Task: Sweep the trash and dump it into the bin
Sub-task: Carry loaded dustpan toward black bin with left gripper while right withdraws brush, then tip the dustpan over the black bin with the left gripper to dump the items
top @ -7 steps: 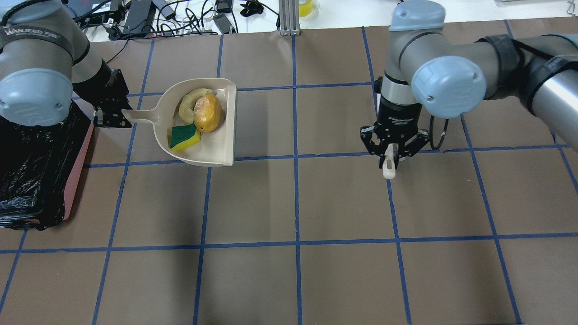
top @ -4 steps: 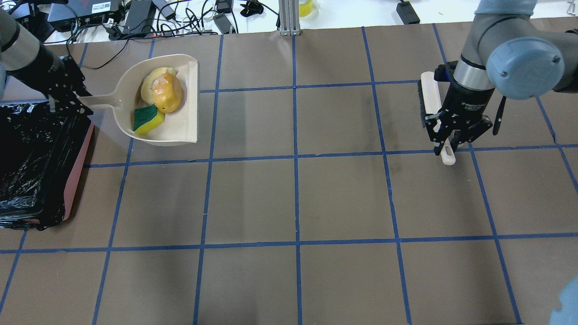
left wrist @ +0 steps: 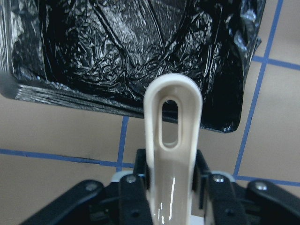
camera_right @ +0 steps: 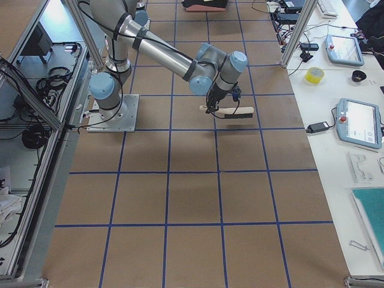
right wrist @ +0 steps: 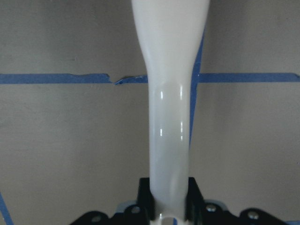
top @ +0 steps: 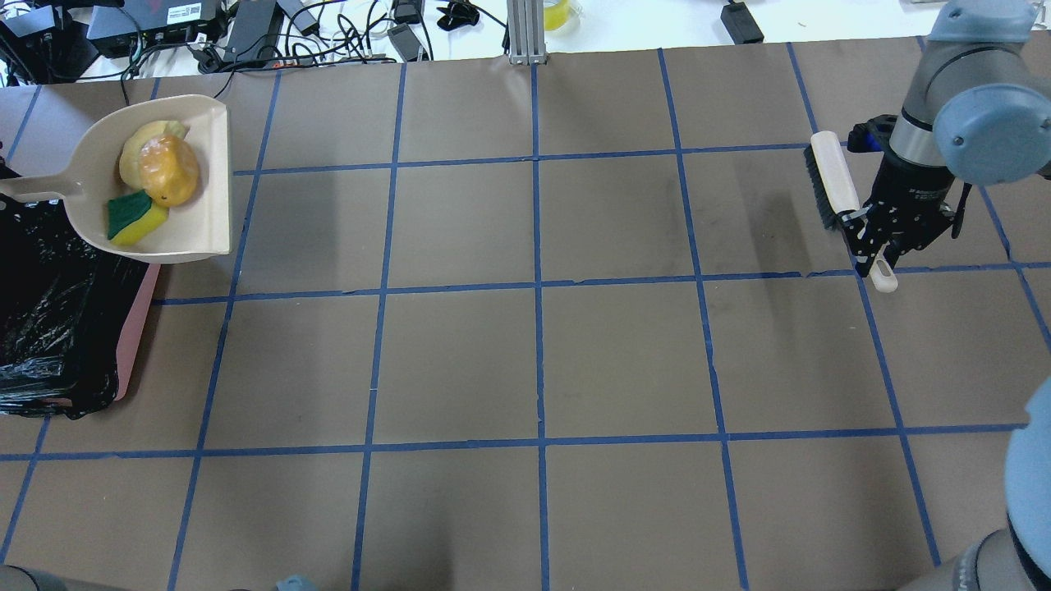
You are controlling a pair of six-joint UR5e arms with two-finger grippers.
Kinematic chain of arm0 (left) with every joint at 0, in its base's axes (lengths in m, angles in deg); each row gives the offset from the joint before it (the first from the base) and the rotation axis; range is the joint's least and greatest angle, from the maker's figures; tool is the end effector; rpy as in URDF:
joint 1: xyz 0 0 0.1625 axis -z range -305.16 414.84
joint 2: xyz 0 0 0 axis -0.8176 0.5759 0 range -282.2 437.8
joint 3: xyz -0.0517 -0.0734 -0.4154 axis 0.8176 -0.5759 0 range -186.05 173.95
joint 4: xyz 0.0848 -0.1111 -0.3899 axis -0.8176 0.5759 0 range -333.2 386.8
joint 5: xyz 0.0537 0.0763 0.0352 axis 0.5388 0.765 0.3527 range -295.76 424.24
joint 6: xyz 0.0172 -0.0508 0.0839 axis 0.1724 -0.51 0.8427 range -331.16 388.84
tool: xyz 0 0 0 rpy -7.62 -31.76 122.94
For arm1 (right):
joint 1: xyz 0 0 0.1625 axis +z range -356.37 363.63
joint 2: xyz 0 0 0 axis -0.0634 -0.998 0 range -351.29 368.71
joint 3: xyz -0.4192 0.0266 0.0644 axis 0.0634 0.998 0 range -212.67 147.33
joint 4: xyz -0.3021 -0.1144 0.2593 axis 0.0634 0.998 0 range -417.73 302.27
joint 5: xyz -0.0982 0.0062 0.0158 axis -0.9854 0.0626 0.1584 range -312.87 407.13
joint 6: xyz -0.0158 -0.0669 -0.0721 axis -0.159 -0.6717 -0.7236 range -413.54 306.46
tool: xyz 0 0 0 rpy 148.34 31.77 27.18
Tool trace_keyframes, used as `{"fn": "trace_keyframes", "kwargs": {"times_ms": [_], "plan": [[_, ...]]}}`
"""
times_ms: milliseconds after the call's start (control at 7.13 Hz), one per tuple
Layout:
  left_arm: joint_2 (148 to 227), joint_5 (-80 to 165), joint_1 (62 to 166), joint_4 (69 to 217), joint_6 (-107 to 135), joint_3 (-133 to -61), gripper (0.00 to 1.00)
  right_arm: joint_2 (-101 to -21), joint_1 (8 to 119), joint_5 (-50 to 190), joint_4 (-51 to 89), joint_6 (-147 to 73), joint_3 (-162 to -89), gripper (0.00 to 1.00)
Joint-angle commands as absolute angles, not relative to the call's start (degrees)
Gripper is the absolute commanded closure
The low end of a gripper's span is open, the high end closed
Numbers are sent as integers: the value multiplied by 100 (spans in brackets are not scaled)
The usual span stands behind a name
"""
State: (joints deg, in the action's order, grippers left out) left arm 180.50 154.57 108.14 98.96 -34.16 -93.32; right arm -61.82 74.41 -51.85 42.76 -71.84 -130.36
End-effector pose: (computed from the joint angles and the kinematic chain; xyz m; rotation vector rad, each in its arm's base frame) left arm 0.2475 -0.5540 0.4243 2.3768 -2.0039 0.2104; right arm -0.0724 -0.5655 0.2614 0.0103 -3.0471 -0.4995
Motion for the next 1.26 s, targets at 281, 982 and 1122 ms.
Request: {"fn": "trace_keyframes", "kwargs": {"times_ms": [281, 982, 1122], "plan": [[18782, 15547, 9863, 9651, -1821, -8596, 100, -5897, 7324, -5245, 4484, -7445, -13067, 100], [19565, 15443, 9511, 8886, -783, -7980, 100, -5835, 7324, -5237, 4502, -7280, -13067, 99], [19723, 15363, 9475, 8415, -642, -7962, 100, -5800, 7324, -5237, 4502, -7279, -13058, 98]]}}
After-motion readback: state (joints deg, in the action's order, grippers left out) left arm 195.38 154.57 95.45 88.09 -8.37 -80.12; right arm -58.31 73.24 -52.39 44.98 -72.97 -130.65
